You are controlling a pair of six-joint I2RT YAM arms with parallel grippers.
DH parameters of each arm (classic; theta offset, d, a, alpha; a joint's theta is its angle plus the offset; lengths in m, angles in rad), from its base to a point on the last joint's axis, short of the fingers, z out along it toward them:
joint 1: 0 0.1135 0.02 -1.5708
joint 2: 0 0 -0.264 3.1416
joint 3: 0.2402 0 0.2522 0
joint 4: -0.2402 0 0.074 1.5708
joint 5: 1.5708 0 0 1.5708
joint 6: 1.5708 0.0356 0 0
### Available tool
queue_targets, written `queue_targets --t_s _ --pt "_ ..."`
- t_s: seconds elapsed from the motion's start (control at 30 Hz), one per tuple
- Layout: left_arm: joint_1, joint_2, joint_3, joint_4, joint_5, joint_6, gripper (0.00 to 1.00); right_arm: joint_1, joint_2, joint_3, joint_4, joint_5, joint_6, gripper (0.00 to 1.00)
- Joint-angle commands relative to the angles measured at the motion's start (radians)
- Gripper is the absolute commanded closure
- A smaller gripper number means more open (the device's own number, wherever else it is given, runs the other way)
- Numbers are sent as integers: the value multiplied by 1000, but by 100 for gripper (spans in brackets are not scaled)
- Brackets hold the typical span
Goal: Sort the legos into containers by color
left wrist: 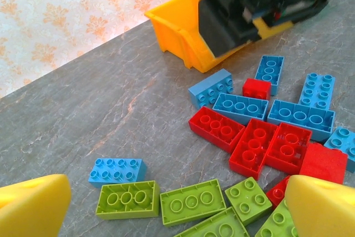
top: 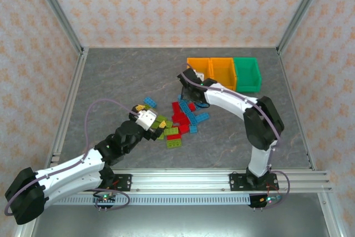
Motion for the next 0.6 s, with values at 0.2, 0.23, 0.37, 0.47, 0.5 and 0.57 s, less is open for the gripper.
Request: queue_targets --t_s 0.2,0.23,0.37,0.47,0.5,0.57 --pt "2 21 10 29 -7 15 0 -7 197 220 -106 -17 -70 14" --pt "1 23 11 29 -8 16 0 -7 227 245 -120 -11 -71 13" --pt "2 27 11 30 -9 18 0 -15 303 321 -183 -6 -62 14" --pt "2 27 12 28 -9 17 0 -16 325 320 -187 1 -46 15" --pt "2 27 12 28 -7 17 0 -17 328 317 -189 5 -42 16" --pt "2 27 12 28 -8 18 0 -22 337 313 -186 5 -38 18"
